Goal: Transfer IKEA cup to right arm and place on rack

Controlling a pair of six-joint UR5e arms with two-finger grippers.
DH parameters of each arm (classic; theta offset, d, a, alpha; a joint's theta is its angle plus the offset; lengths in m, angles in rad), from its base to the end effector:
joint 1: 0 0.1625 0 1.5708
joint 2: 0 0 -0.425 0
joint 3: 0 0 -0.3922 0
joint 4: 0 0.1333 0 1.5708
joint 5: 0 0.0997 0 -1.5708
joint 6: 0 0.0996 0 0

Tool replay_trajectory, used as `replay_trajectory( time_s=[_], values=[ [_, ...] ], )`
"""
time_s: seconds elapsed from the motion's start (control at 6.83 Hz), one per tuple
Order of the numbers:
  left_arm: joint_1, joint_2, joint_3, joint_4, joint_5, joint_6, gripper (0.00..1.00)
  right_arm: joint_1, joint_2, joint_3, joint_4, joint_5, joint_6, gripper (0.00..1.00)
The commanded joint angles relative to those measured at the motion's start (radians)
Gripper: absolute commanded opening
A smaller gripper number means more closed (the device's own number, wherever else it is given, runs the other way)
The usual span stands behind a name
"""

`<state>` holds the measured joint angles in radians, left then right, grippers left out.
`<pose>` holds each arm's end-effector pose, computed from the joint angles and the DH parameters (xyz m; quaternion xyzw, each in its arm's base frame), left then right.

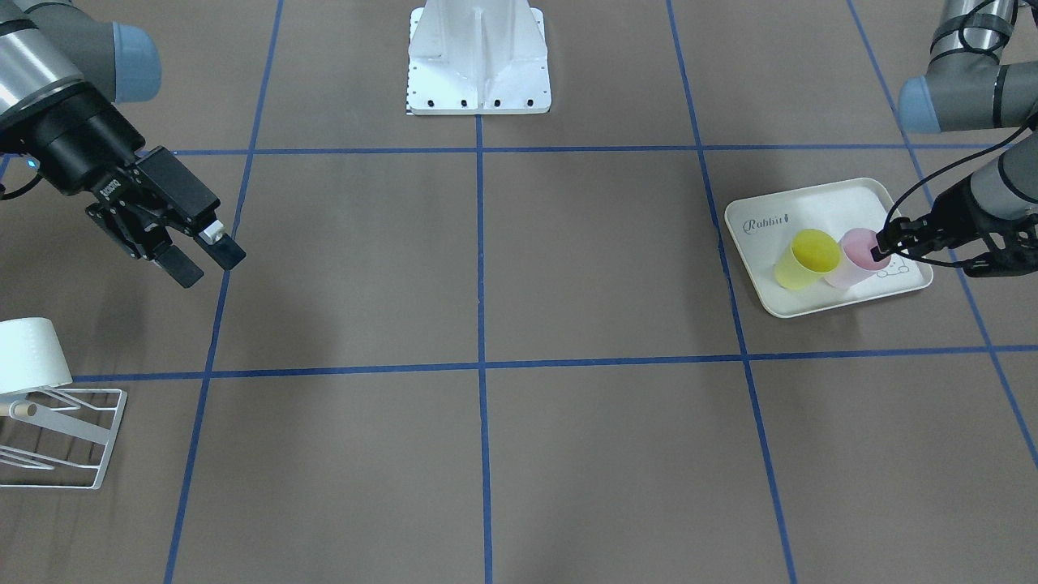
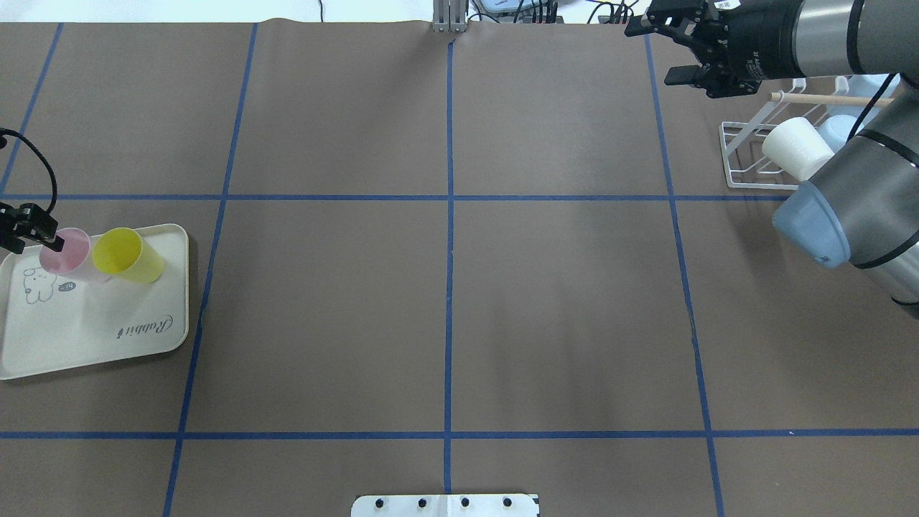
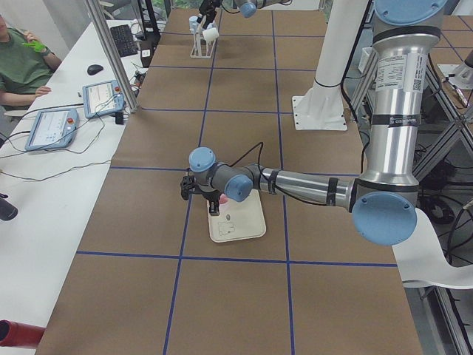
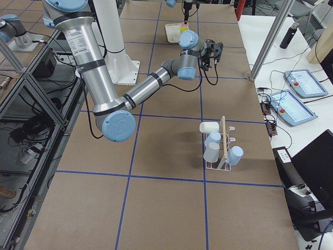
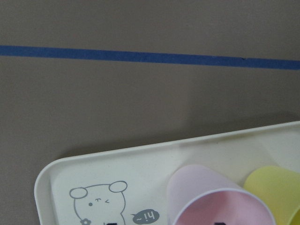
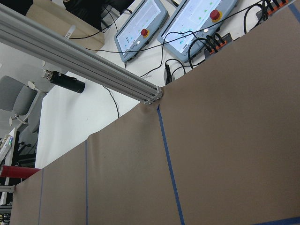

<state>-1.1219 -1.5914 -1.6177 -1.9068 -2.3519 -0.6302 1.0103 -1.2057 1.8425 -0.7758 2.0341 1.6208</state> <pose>0.1685 -0.4955 0.5869 -0.0326 0.4152 -0.0060 0.9091 -0.2273 -0.5292 0.2399 0.1414 -0.6465 0.2413 0.7097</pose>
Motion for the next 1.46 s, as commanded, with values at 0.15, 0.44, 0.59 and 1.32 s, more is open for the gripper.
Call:
replay_trajectory(
  time_s=[0.15, 0.44, 0.59, 1.32],
  values=[
    [0.001, -0.002, -0.002, -0.002, -0.001, -0.002, 0.52, 0.001, -0.003, 0.000, 0.003, 0.000, -0.005, 1.00],
    [0.002, -0.007, 0.001, -0.002, -0.001, -0.002, 0.46, -0.001, -0.005, -0.002, 0.003, 0.000, -0.006, 1.00],
    [0.005, -0.008, 0.002, -0.002, -0.001, -0.002, 0.46, -0.001, -0.005, -0.002, 0.003, 0.000, -0.006, 1.00],
    [0.016, -0.015, 0.010, -0.003, -0.007, 0.001, 0.00, -0.001, -0.005, -0.005, 0.003, 0.000, -0.006, 1.00]
  ],
)
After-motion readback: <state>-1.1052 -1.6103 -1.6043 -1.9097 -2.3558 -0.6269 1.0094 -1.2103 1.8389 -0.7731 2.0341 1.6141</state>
